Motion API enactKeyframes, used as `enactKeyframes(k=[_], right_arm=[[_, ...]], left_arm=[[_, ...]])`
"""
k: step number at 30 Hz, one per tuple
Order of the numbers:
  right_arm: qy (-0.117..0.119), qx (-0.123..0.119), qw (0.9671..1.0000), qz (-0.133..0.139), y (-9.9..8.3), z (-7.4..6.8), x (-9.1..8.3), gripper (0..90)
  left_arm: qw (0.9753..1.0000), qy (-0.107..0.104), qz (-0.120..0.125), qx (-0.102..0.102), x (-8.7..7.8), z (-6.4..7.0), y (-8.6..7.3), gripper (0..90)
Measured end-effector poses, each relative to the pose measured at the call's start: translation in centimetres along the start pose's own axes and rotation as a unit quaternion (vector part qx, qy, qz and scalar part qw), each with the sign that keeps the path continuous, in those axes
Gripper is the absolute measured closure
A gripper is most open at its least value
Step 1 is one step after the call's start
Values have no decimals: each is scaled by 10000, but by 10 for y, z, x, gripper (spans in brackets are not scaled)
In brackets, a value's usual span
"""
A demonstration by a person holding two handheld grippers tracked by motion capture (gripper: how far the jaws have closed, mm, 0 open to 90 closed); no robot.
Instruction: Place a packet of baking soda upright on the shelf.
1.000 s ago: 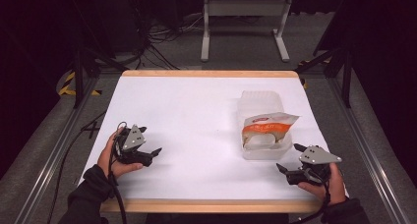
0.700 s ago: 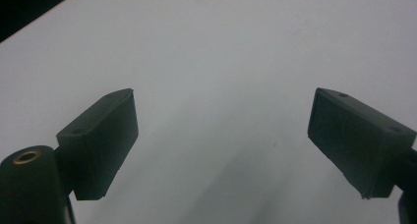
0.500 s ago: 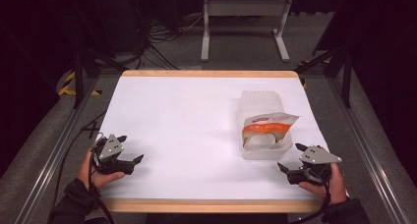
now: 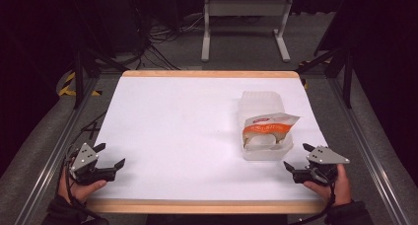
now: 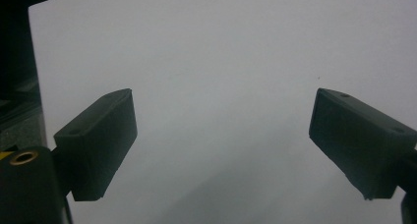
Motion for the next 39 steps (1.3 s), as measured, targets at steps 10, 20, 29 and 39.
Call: enactKeyframes(k=[10, 20, 29, 39], right_arm=[[-205, 167, 9996, 28, -5, 8, -1, 105], [-348, 239, 9991, 21, -7, 11, 0, 95], [-383, 241, 9990, 16, -5, 9, 1, 92], [-396, 279, 9988, 19, -6, 10, 1, 90]], left_arm=[[9977, 17, 375, -561, -13, -14, -8, 110], [9984, -6, 336, -445, -8, -9, -7, 104], [9987, -51, 336, -386, -6, -4, -5, 103], [9990, -46, 263, -358, -4, -2, -5, 103]])
Point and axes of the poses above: each handheld gripper's, and its own axes: x roughly forward along the jaws, y roughly out of its top, z roughly to its right, the point moved 4 cm from there along x, roughly forward along the jaws, and after that the axes turned 7 degrees about -x, right-handed, at the moved point
